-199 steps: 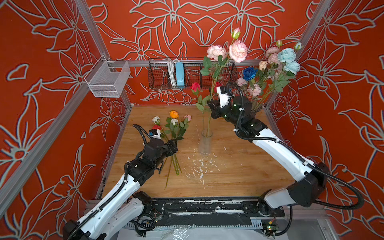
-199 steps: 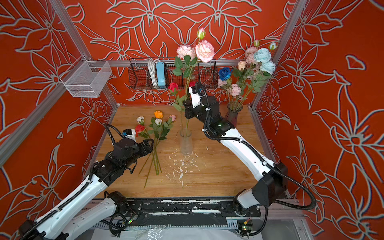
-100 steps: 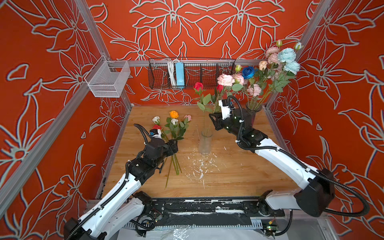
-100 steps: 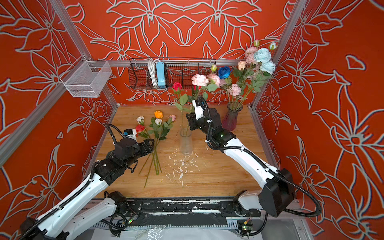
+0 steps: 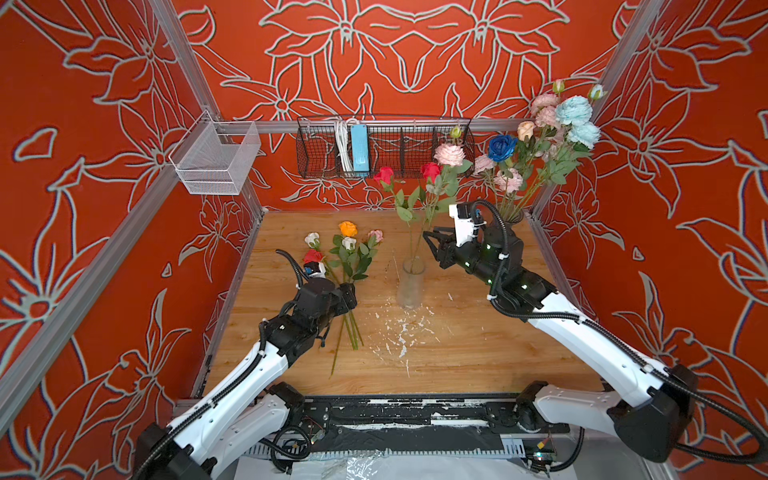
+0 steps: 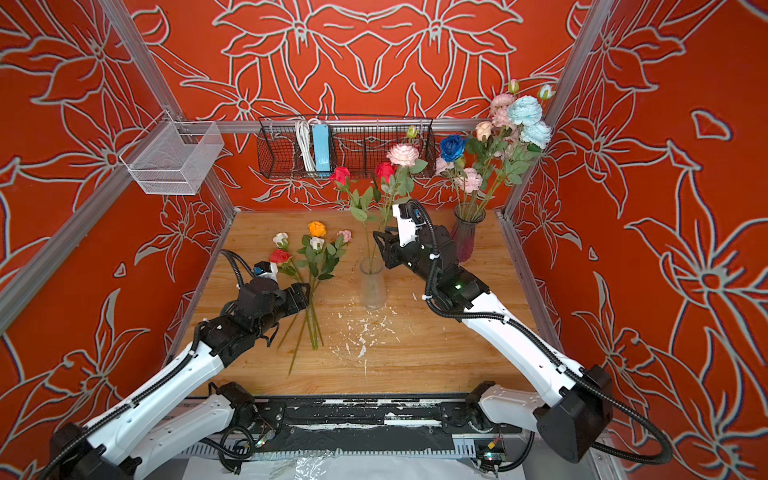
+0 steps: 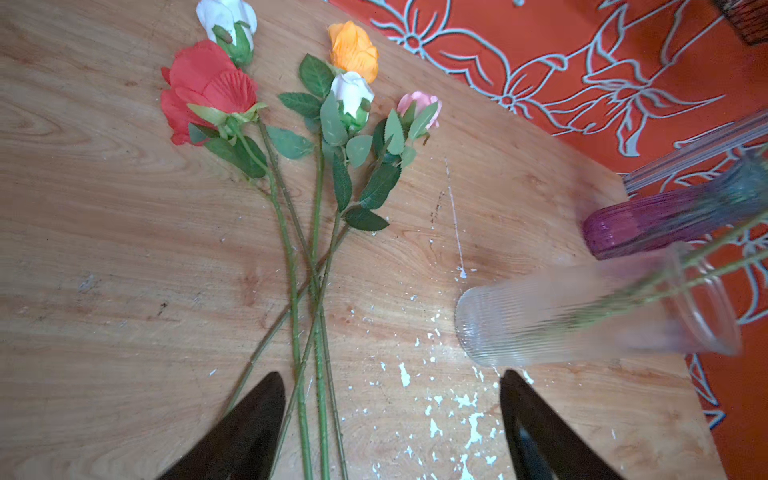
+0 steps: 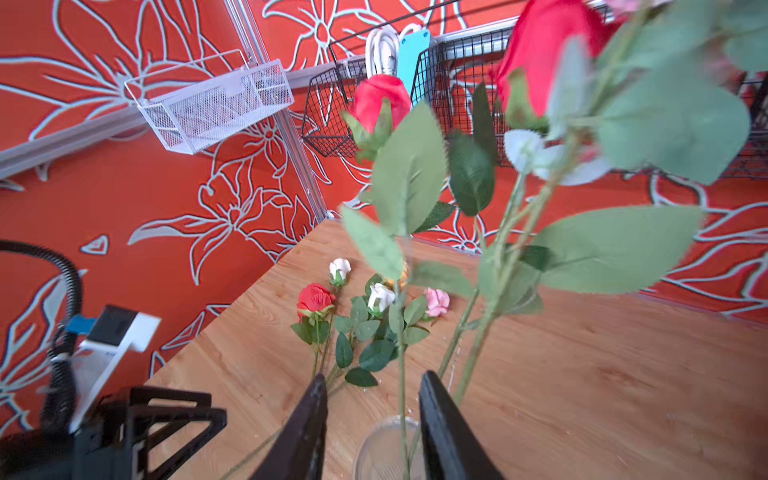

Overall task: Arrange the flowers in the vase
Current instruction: 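Open the right gripper and withdraw it while the left lowers onto loose roses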

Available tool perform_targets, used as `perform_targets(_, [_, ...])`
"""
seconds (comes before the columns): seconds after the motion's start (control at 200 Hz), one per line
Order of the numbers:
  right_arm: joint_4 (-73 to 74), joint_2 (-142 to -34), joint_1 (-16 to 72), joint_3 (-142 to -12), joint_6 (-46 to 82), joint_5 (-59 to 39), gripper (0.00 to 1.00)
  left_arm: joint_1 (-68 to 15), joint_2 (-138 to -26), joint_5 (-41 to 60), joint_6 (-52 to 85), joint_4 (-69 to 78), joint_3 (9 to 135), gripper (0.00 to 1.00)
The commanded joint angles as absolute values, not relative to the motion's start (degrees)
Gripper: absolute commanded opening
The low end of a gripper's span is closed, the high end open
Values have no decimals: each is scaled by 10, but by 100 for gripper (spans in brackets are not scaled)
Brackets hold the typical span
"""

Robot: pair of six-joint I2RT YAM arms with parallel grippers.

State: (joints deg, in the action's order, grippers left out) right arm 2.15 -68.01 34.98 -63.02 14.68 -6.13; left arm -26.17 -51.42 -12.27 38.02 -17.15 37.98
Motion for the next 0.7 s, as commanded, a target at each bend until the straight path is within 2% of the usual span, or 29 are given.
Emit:
perform_targets(0.0, [9, -636, 353, -607, 166, -31, 41, -246, -583, -125, 372, -182, 408, 81])
perform_targets(0.1, [-11, -595, 353, -575, 192, -13, 41, -226, -666, -107, 359, -200, 446, 77])
perform_targets(0.17, [-33, -562, 353, -549, 205, -2, 41, -218, -729, -93, 345, -201, 473, 70])
perform_targets(0.36, [-76, -469, 353, -469, 251, 34, 39, -198, -879, -57, 314, -213, 547, 37])
perform_targets(0.49, [-100, -423, 353, -419, 274, 39, 38, -192, -944, -93, 291, -236, 592, 36])
perform_targets(0.585, [-110, -407, 353, -392, 281, 43, 38, -185, -988, -71, 269, -240, 629, 36])
perform_targets(0.655, [-112, -402, 353, -380, 280, 46, 37, -185, -1016, -74, 259, -247, 652, 34])
perform_targets(0.696, [-117, -402, 353, -378, 280, 48, 37, -185, -1031, -79, 254, -258, 666, 28])
